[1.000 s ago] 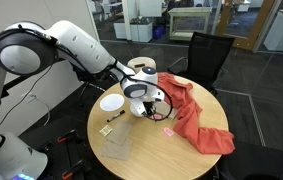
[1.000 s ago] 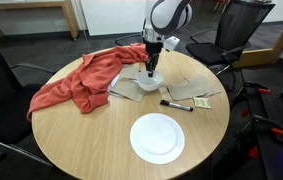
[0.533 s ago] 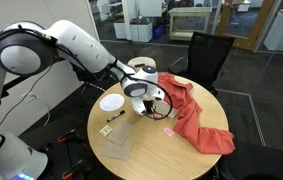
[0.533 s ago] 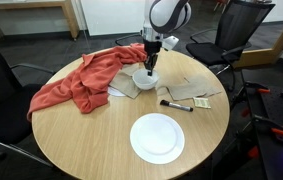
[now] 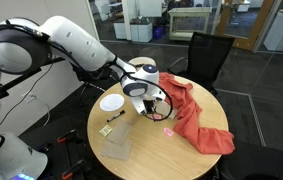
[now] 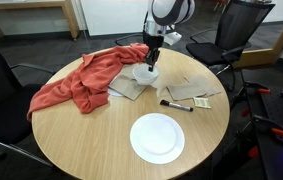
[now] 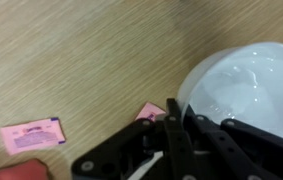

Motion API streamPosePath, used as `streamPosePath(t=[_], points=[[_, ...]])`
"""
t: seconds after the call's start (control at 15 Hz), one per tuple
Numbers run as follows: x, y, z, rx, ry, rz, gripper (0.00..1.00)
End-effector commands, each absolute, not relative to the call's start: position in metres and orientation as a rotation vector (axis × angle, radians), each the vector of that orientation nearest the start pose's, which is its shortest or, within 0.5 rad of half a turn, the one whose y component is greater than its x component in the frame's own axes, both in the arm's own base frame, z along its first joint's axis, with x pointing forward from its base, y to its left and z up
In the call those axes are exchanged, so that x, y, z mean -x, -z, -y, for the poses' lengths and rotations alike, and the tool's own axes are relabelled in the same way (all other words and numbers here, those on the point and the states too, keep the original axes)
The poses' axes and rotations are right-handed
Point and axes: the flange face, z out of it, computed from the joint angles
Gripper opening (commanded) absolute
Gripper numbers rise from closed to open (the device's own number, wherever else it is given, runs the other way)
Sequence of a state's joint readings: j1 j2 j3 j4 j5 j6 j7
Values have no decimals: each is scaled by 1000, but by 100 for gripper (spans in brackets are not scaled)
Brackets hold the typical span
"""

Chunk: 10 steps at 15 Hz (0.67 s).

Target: Move the white bowl to the right

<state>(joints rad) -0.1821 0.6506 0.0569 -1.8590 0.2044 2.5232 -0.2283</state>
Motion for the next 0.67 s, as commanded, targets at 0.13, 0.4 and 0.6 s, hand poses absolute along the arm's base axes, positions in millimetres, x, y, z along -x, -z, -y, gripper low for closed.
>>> streamPosePath(t=[0.13, 0.4, 0.6], points=[[-602, -209, 112, 2958, 95, -286, 2], [-582, -215, 138, 2949, 98, -419, 2], [-569, -214, 161, 2949, 83, -558, 2]])
